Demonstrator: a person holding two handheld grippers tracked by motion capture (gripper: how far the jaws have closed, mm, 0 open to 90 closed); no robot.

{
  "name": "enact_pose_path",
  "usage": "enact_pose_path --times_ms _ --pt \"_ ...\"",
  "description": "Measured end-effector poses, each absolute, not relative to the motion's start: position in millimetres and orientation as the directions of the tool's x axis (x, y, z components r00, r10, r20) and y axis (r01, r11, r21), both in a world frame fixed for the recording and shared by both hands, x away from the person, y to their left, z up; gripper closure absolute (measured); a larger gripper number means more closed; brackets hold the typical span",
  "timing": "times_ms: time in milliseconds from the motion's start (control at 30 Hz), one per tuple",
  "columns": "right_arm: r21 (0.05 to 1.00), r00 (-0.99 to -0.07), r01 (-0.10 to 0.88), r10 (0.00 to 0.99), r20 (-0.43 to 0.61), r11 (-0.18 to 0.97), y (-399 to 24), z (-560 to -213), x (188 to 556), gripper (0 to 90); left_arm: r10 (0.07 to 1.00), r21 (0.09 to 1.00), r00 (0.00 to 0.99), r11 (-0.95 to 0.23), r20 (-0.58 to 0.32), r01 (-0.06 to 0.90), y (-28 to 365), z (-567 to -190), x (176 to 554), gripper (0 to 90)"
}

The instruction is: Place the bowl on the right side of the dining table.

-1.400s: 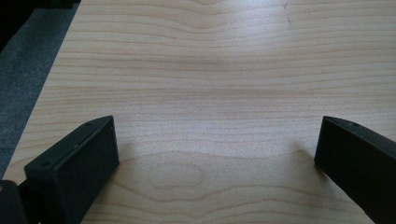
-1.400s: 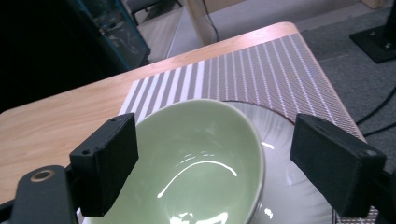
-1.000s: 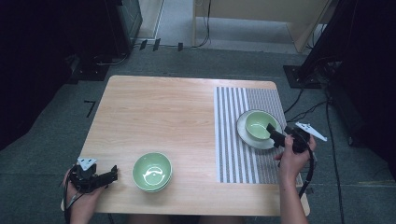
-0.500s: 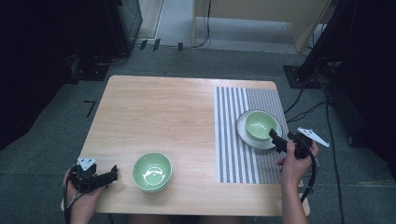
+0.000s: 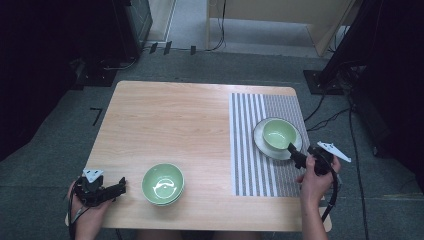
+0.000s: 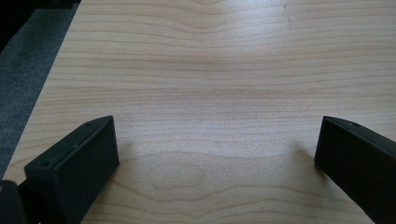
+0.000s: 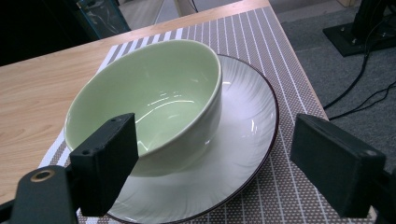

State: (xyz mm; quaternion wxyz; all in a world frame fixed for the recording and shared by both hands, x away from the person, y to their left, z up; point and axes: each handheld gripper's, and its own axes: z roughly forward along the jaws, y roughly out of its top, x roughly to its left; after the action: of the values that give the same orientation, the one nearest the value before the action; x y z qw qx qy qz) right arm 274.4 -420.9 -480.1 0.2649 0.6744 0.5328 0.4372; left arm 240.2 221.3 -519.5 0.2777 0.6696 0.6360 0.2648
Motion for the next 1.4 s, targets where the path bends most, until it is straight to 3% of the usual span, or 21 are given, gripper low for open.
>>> enact_pose_path --times_ms 1400 --pt "0.800 0.068 0.540 0.962 0.265 -0.259 -423 -500 239 15.0 0.999 0.709 0.051 -0.037 0.001 0.705 221 -519 240 0.0"
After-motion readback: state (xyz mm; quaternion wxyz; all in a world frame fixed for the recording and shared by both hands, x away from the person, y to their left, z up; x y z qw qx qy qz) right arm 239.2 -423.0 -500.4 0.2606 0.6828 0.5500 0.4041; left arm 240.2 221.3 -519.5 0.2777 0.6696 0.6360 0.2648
